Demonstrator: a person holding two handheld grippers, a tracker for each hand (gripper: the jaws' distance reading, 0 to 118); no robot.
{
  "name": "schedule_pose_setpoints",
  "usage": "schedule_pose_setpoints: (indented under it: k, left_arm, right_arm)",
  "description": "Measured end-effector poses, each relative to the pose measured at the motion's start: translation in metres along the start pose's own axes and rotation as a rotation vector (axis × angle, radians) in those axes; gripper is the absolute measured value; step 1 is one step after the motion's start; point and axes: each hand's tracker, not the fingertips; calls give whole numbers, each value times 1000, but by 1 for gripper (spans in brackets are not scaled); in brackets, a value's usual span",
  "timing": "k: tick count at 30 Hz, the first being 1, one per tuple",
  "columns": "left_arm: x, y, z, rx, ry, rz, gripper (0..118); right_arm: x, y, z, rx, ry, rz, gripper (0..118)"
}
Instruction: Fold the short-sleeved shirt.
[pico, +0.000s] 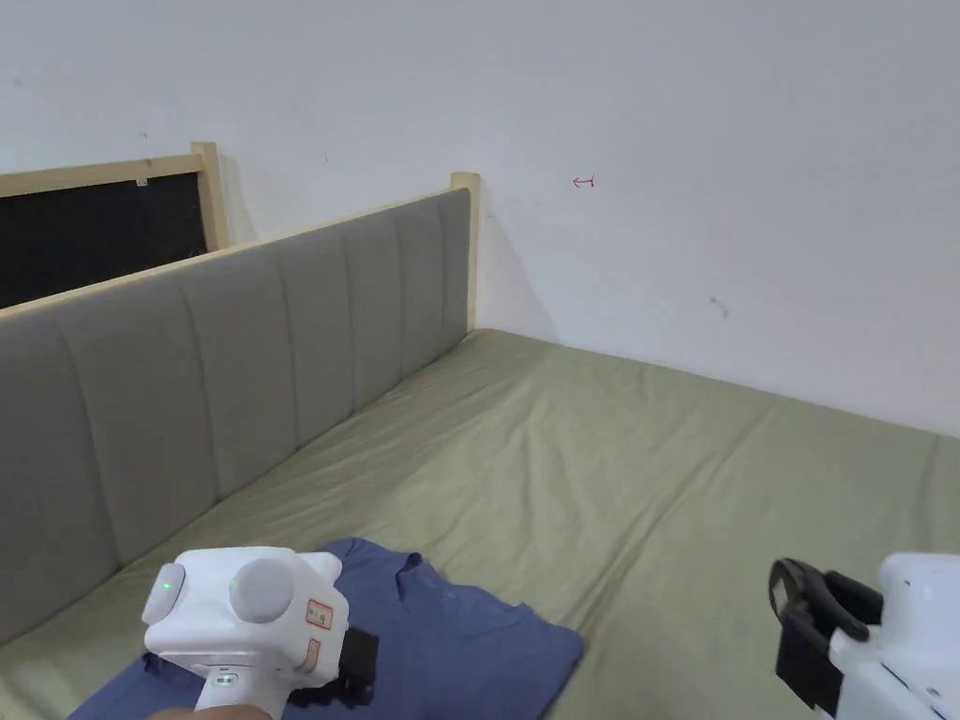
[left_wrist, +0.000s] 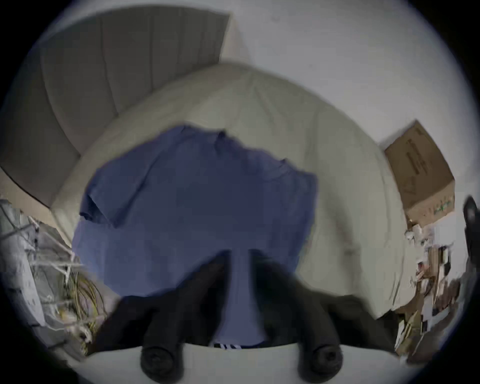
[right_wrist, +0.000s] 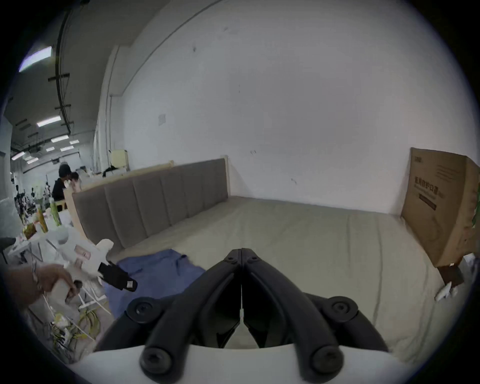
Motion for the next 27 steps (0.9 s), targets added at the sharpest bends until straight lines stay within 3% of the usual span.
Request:
schedule_pose_setpoints:
  k: [1, 2, 3, 8, 11, 12, 15, 19, 22, 24, 25, 27]
  left_arm:
    - [-4, 7, -14, -8, 4, 8, 61]
    - [-6, 10, -28, -34, -9, 12, 111]
    - [-7, 14, -33, -26, -13, 13, 118]
    - [5, 37, -98, -67, 57, -48, 115]
    - [4, 21, -142, -205, 98, -52, 118]
    - [11, 19, -136, -131, 132, -123, 118]
    - [13, 15, -128, -113, 138, -53, 118]
    - [23, 2, -119, -52, 205, -127, 117]
    - [21, -8, -106, 10, 158, -144, 92]
    - [20, -13, -89, 61, 144, -166, 37]
    - [18, -15, -79, 84, 153, -179, 1]
    - [6, -15, -62, 108, 208, -204, 0]
  right_arm:
    - [6, -4, -2, -17, -9, 5, 0]
    - [11, -7, -4, -32, -17, 4, 0]
    - [15, -10, -7, -46, -25, 2, 0]
    - [30, -24, -16, -102, -53, -10, 0]
    - [33, -30, -21, -128, -57, -3, 0]
    - [32, -31, -22, -138, -54, 0, 0]
    - [32, -34, -22, -150, -39, -3, 0]
    - [33, -37, -21, -147, -30, -26, 0]
    - [36, -38, -19, -153, -22, -32, 0]
    - [38, -37, -15, -149, -21, -24, 0]
    - [40, -37, -12, -143, -27, -18, 0]
    - [44, -34, -7, -134, -35, -21, 0]
